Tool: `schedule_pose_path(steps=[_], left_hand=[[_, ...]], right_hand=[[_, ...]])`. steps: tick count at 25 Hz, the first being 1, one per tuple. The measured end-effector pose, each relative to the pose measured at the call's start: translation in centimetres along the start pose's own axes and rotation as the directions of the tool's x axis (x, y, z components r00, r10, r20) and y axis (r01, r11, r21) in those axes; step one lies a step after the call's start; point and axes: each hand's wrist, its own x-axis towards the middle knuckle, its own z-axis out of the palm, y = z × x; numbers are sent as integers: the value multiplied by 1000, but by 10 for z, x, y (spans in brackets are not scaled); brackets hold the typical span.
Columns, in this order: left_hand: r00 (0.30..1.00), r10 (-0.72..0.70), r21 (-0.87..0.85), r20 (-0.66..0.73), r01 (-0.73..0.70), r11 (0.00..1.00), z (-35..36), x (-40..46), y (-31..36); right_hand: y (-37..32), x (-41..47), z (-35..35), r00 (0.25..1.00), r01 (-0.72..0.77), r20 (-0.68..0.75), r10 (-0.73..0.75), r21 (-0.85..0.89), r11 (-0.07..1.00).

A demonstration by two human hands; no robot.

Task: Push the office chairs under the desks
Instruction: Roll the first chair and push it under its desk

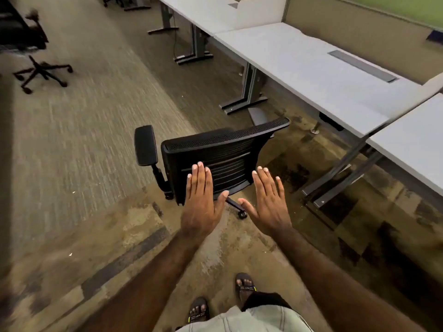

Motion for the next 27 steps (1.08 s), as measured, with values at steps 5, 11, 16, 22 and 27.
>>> schedule_pose_path(steps=[5, 11, 16, 22, 27], left_hand=[[988, 58, 99, -141, -44, 994, -14, 67, 20], [980, -79, 298, -184, 132, 945, -18, 119, 12], [965, -94, 258, -244, 158, 953, -13, 120, 15], [975, -85, 220, -205, 130, 967, -16, 119, 15], [984, -21, 290, -176, 73, 954, -22, 108, 4]], right_hand=[[38, 78, -12, 990, 75, -123, -74, 5, 997], [81, 153, -23, 981, 152, -120, -151, -2, 988], [105, 205, -36, 987, 161, 26, -161, -17, 987], [116, 205, -37, 982, 184, 52, -184, 9, 983], [118, 189, -35, 988, 148, 34, -148, 7, 989]])
